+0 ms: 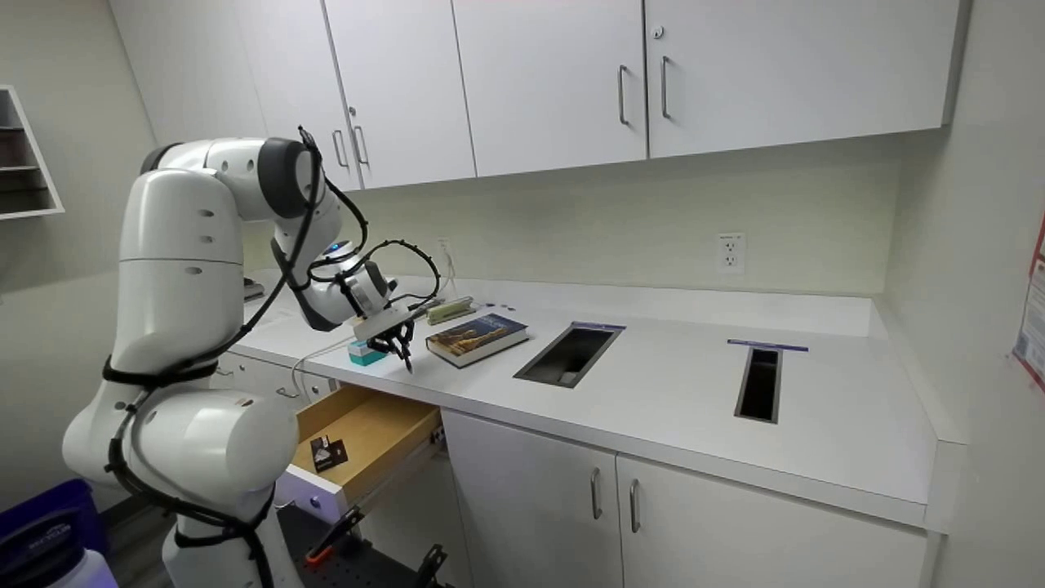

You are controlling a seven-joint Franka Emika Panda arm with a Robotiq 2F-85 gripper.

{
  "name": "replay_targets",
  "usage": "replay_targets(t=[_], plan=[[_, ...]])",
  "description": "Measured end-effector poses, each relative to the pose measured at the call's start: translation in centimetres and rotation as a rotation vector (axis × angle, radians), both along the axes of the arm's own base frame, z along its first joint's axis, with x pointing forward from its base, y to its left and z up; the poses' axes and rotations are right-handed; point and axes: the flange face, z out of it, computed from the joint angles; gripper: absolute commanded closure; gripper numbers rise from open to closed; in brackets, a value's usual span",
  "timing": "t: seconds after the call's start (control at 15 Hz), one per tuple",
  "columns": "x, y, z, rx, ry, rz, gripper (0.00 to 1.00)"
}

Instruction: Open the top drawer below the book, take out the pen, and then put it on the countertop

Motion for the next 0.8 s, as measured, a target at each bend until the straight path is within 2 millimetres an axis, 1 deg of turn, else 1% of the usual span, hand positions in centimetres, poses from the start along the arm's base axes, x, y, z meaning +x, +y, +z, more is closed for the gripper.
replay_targets(t=[0.13,0.2,0.27,0.33,0.4,0.47,0.53,0.67,0.8], plan=[[0.6,0.9,-0.5,0.010,0.010,0.000,0.43],[0.8,1.3,-0.6,0.011,0.013,-0.001,0.34],[0.8,1.6,-0.6,0.008,0.013,0.002,0.28],[0.8,2.0,-0.5,0.005,0.013,0.005,0.19],[0.6,2.5,-0.3,0.004,0.013,0.011,0.13],[0.3,3.0,-0.2,0.003,0.013,0.020,0.05],[-0.1,3.6,0.0,0.000,0.013,0.031,0.01],[-1.5,4.9,0.8,-0.013,0.019,0.050,0.00],[-3.3,5.8,2.2,-0.047,0.030,0.064,0.00]])
